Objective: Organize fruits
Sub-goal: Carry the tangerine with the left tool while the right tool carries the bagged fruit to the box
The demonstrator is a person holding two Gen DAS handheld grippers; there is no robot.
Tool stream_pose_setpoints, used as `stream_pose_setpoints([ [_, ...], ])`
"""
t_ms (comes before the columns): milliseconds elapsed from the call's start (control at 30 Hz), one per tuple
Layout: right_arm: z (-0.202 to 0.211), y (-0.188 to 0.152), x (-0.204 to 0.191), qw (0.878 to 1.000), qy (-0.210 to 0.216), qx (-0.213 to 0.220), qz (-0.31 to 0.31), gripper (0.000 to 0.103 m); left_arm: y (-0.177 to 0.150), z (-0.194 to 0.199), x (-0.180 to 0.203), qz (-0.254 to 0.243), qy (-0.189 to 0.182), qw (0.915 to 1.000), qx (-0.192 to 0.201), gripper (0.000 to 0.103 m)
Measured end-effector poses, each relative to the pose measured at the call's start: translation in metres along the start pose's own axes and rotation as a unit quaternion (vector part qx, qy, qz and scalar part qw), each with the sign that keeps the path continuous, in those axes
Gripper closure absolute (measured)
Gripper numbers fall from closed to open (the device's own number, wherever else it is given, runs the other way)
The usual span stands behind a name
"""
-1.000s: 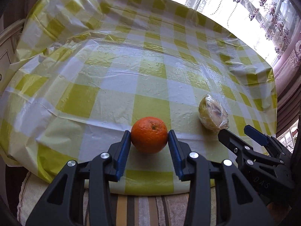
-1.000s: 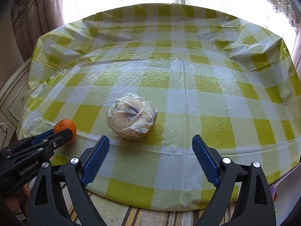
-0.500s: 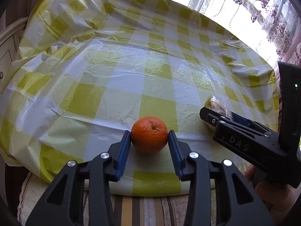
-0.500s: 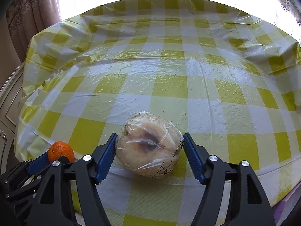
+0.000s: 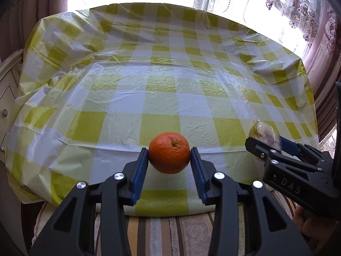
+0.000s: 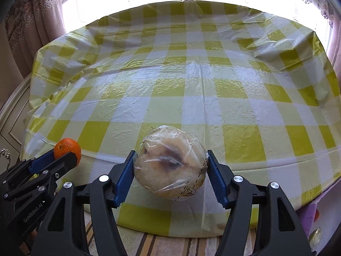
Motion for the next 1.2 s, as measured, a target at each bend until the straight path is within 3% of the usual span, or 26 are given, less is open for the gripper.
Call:
stream_pose_setpoints([
  [533, 0.067, -0.035, 0.083, 0.998, -0.033, 0.02, -0.046, 0.04, -0.001, 0.025, 0.101, -0.094, -0.041, 0.9947, 0.01, 0.062],
  [1200, 0.132, -0.053, 0.205, 0.985, -0.093, 0.065, -0.128, 0.04, -0.007, 0.025, 0.243, -0.219, -0.09, 0.9714, 0.007, 0.062],
])
Point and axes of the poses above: each gripper's, at about its wrist camera, not at the fingertips, and z roughly against the way its jaws point, x to its right, y to its top, the point moved 6 cm from there along -z, roughly the way its jaws point, and after that the axes turned 14 degrees about -z, right-handed, at the moved point
